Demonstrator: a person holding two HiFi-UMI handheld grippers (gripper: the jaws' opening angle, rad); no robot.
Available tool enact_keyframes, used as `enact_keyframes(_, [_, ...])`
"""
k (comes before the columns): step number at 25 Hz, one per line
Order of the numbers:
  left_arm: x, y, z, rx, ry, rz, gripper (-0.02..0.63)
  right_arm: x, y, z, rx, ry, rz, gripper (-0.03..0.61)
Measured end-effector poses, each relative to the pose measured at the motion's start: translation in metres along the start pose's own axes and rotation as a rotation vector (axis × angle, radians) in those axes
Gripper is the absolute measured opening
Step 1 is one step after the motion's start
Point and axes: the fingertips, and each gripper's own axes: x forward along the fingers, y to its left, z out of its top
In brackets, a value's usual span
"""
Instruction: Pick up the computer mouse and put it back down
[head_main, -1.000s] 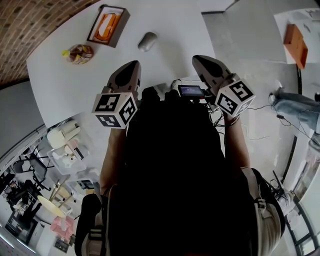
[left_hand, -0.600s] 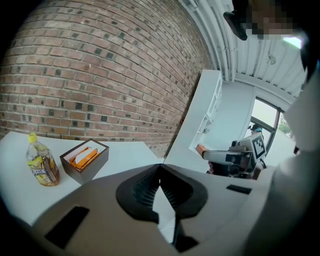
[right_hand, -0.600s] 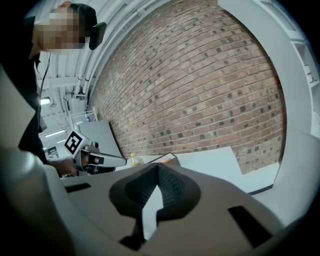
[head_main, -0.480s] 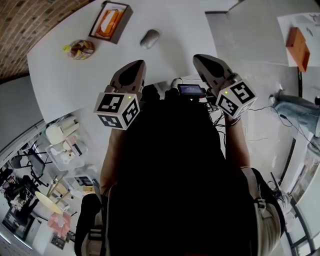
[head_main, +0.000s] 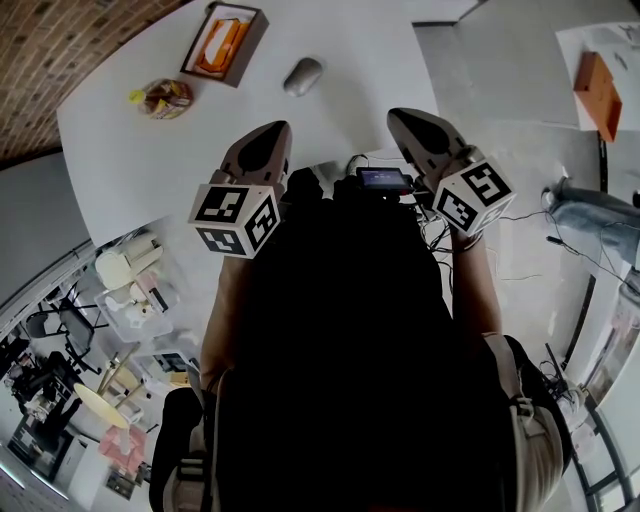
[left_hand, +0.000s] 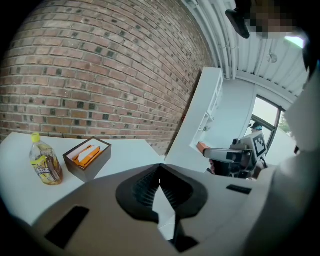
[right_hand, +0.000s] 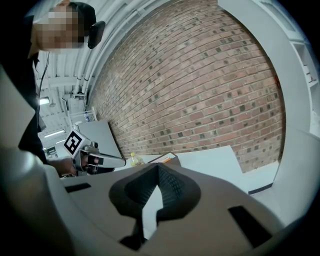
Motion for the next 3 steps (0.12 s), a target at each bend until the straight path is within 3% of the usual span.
enact_keyframes(3, [-0.0001, 0.0006, -0.001, 0.0, 0.002, -0.002, 0.015, 0.0013, 0.0009, 0.0, -0.004, -0.001, -0.001, 0.015])
